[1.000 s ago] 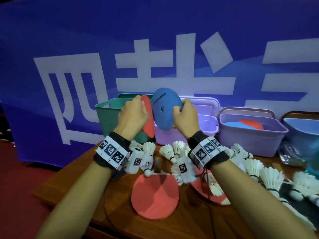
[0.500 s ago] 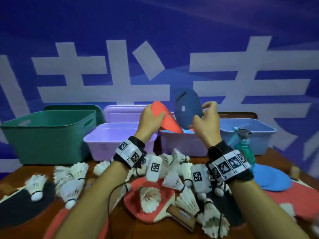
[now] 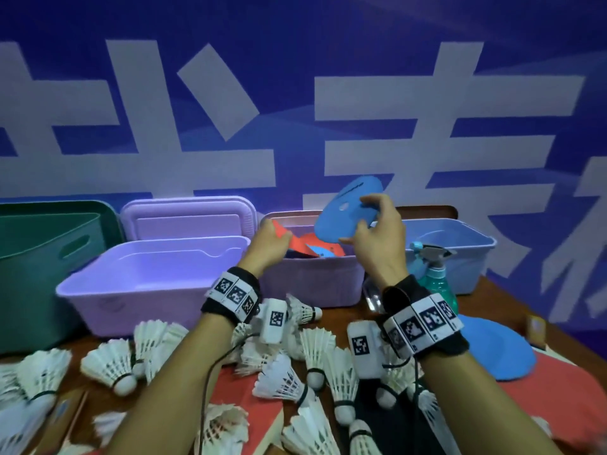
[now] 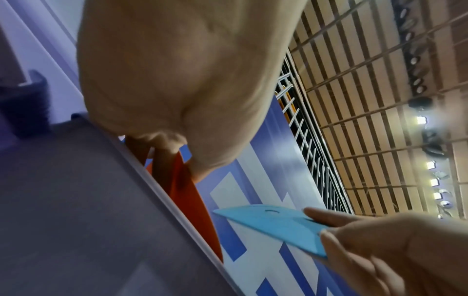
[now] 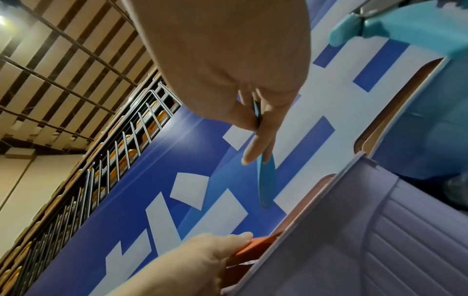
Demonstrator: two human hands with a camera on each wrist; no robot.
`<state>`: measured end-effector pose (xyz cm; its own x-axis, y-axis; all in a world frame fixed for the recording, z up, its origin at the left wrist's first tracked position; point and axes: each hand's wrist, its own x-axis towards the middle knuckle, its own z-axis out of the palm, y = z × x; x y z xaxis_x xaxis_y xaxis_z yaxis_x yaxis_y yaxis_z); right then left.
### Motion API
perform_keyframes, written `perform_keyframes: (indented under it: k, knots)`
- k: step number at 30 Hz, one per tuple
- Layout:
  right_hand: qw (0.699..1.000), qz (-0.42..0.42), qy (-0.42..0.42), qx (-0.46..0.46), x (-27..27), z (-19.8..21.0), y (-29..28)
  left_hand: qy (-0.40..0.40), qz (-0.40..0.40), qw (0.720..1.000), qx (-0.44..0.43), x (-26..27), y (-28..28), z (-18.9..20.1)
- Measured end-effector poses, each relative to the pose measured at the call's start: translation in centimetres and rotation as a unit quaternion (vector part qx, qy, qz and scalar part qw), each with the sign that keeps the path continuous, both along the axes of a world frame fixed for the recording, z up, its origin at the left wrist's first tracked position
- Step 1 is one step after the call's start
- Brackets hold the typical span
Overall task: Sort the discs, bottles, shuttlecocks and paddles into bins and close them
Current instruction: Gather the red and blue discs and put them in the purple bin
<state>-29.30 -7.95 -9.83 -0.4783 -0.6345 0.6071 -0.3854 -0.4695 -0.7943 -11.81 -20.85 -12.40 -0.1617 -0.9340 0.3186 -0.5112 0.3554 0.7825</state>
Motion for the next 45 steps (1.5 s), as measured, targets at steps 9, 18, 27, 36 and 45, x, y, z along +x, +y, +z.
perform_keyframes:
  k: [9, 18, 27, 36, 45]
  knots:
    - [0.995, 0.058, -0.024, 0.074, 0.1, -1.2, -0.6, -0.19, 0.061, 0.98, -0.021, 1.0, 0.1, -0.7]
    - [0.991, 0.077, -0.02, 0.103, 0.9, -0.7, -2.5, -0.389, 0.02, 0.92, 0.037, 1.0, -0.5, -0.8]
    - [0.895, -0.015, 0.249, 0.37, 3.0, -0.3, -8.0, -0.338, 0.022, 0.941, 0.022, 2.3, -0.3, -0.7]
    - [0.801, -0.059, 0.377, 0.461, 3.6, -1.9, -10.4, -0.383, -0.034, 0.923, 0.02, 3.3, 1.2, 1.7]
    - [0.833, -0.025, 0.378, 0.404, 3.0, 0.8, -5.1, -0.421, -0.095, 0.9, 0.054, 3.5, 1.9, 2.1]
